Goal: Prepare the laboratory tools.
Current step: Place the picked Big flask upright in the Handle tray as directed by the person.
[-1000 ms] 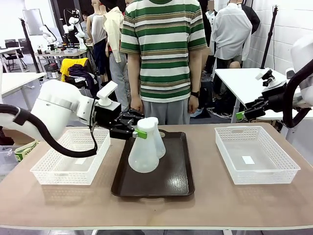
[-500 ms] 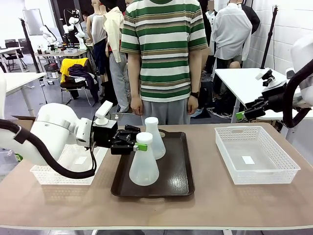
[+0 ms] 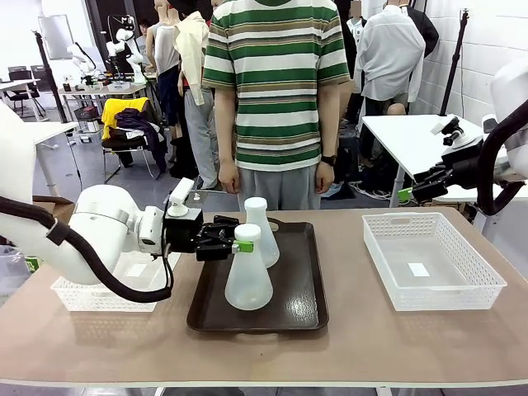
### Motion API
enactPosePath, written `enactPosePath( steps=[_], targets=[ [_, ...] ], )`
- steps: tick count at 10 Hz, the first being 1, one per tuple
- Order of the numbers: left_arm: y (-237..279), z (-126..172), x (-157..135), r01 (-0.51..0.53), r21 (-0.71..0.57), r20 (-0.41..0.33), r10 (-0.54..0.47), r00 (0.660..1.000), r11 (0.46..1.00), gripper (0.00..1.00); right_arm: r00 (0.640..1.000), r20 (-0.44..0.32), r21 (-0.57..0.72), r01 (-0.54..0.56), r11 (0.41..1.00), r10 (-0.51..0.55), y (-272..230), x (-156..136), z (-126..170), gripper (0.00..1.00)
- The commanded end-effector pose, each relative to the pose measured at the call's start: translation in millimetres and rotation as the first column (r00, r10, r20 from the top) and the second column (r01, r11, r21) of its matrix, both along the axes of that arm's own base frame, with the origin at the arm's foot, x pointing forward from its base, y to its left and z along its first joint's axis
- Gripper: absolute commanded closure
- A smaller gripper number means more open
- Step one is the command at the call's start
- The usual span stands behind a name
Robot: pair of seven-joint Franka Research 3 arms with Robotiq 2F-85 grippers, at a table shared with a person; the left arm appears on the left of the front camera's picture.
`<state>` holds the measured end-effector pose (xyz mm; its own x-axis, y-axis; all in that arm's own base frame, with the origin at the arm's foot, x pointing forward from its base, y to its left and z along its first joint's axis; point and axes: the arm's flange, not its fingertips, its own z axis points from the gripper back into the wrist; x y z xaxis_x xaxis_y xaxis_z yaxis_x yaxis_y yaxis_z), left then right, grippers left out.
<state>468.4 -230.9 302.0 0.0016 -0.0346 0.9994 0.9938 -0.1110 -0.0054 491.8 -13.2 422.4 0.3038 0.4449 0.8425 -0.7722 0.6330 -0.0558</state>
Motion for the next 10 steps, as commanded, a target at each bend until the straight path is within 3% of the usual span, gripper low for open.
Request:
enactPosePath(
  steps=[1,3,8,10],
  targets=[
    [-1.7,-1.8,8.5,-0.015,-0.035,0.013,0.016,1.0,0.999,1.0,1.0,0.0,-0.001,-0.001,1.0,0.001,0.7,-0.1,-0.9,0.0],
    [-2.5,-3.0,13.3,-0.012,0.004,-0.002,0.012,1.0,1.0,1.0,1.0,0.0,-0.001,-0.001,1.0,0.001,0.7,-0.1,-0.9,0.0],
    [0.5,3.7,16.0,-0.008,0.057,-0.002,0.009,1.0,0.998,0.02,1.0,0.0,-0.001,-0.001,1.0,0.001,0.7,-0.1,-0.9,0.0],
    [3.4,8.0,16.6,-0.003,0.08,-0.026,0.005,1.0,0.997,0.0,1.0,0.0,-0.001,-0.001,1.0,0.001,0.7,-0.1,-0.9,0.0]
  ],
)
